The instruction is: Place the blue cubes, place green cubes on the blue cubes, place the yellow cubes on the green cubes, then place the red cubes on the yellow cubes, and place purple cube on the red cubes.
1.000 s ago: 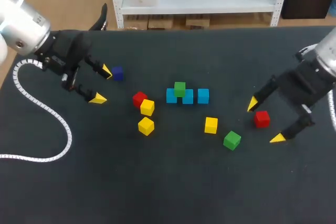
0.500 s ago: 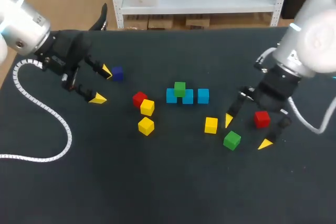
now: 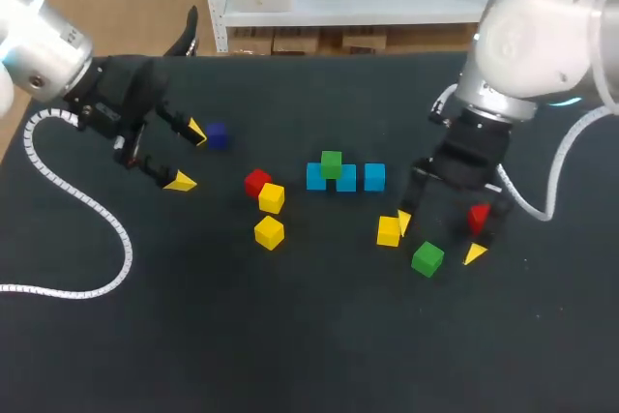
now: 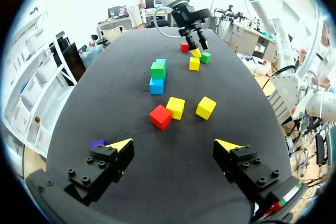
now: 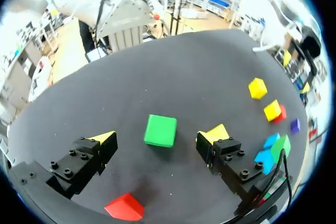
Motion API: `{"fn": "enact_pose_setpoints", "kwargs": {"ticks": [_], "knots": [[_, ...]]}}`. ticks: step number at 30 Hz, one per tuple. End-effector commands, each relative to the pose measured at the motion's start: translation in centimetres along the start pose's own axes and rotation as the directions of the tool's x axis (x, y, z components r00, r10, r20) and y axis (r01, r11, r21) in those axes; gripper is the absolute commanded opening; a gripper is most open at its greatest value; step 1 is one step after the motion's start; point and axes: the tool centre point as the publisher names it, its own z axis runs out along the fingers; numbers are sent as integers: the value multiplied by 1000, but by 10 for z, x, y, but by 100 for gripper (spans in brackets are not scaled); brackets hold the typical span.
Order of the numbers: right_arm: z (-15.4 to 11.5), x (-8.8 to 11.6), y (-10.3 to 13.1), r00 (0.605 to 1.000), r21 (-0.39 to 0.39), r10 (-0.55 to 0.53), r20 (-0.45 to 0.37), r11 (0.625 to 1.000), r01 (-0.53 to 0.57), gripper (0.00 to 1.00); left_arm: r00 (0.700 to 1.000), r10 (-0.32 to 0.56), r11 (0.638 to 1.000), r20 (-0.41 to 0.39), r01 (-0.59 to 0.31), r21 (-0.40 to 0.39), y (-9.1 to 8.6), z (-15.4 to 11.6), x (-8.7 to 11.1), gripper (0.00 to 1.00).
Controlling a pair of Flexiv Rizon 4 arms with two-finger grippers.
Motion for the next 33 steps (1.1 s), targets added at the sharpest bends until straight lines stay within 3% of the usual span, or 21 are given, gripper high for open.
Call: {"fn": "enact_pose_setpoints", "kwargs": {"ticks": [1, 8, 30, 32, 33], "knots": [[-1, 0, 4, 998, 43, 67, -11, 997, -66, 100, 1000, 4, 1000, 4, -4, 1, 1, 1, 1, 100], [-3, -1, 9, 982, 132, 189, 19, 973, -190, 100, 1000, 4, 1000, 4, -4, 1, 1, 1, 1, 100], [8, -8, 6, 976, 137, 211, 51, 967, -217, 99, 1000, 4, 1000, 4, -4, 1, 1, 1, 1, 100], [8, -7, 7, 975, 135, 217, 51, 966, -222, 82, 1000, 4, 1000, 4, -4, 1, 1, 1, 1, 100], [8, -7, 7, 974, 135, 219, 51, 965, -224, 66, 1000, 4, 1000, 4, -4, 1, 1, 1, 1, 100]]}}
